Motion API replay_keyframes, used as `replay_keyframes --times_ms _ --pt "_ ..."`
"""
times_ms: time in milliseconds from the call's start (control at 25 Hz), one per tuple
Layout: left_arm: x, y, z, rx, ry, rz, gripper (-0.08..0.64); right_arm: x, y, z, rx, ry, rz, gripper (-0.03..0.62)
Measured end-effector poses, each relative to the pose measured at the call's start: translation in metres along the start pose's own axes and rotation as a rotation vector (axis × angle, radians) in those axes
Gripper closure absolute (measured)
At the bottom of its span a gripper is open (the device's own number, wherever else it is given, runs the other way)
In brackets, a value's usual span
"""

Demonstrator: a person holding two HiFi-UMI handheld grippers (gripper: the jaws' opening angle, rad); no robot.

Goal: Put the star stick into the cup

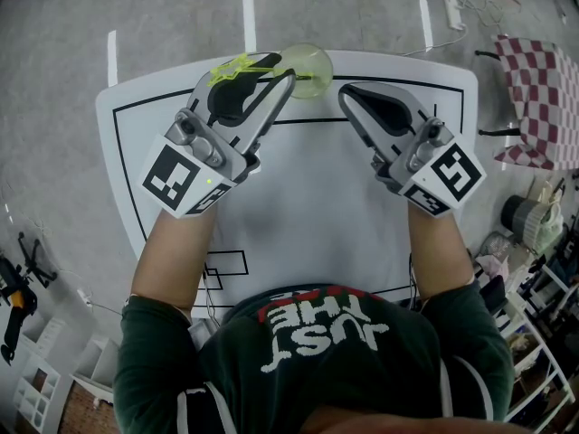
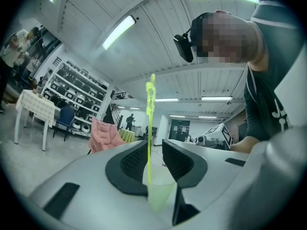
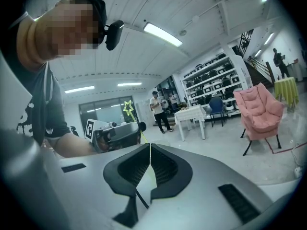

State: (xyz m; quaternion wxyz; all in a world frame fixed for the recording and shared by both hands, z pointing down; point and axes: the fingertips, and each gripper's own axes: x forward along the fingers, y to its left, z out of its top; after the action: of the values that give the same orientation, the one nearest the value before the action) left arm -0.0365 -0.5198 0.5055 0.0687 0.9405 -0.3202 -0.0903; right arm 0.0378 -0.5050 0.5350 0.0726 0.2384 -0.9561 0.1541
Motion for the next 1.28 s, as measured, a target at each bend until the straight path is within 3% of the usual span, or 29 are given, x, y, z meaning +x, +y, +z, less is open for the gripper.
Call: replay_keyframes --times_ms 360,520,880,1280 --pt "0.000 -0.002 -0.005 -0.006 0.041 0.012 0.264 -0.001 0.008 0.005 -0.008 -0.008 0.003 0.557" --pt "-0.003 0.003 -0.008 -0.015 0.057 0.049 0.210 -0.002 0.011 0.007 -0.009 -0.009 0.003 0.557" --pt "-0.016 0.015 -0.013 -0.047 0.108 0.144 0.195 -0.004 0.020 0.013 -0.012 -0.005 -0.007 0.557" --pt "-0.035 0.011 -0.017 -0.024 0.168 0.183 0.195 -0.014 0.024 0.024 -0.020 -0.005 -0.038 0.558"
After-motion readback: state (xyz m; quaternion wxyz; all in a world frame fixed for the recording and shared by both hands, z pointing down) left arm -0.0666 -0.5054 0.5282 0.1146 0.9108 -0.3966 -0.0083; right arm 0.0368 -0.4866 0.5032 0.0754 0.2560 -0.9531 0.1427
